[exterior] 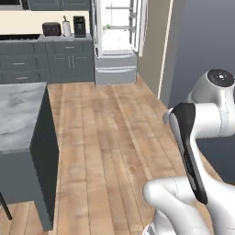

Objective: Take the cheese, steak, and corn from the fridge and place them on the plate on the dining counter to create an appetizer plate.

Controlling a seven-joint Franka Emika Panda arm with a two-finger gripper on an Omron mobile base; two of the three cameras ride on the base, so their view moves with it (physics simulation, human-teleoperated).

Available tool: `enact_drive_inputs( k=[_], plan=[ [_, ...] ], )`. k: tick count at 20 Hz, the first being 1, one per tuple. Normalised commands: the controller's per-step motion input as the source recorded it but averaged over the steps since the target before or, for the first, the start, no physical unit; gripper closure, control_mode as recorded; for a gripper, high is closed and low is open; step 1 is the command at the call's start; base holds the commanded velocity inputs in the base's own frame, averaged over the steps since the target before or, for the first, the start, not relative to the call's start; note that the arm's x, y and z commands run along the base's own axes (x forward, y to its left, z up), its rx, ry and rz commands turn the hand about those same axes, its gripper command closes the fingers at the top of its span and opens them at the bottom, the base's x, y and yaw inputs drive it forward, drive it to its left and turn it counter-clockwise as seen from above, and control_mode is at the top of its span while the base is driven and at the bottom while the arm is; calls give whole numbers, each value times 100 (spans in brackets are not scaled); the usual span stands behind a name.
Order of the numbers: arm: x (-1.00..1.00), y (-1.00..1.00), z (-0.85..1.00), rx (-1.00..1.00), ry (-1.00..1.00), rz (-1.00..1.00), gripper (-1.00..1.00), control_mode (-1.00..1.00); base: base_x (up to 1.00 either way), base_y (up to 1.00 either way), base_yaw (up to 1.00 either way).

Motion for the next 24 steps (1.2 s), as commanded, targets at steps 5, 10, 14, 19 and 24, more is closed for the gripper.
enact_drive_inputs(
  k=[5,10,14,19,24],
  plan=[
    [0,0,0,0,0,0,-100,100,98,-100,0],
    [0,0,0,0,0,0,-100,100,100,-100,0],
    [0,0,0,0,0,0,-100,100,100,-74,0],
    [0,0,0,0,0,0,-100,100,100,-20,0],
    [0,0,0,0,0,0,-100,100,100,0,0]
  ],
)
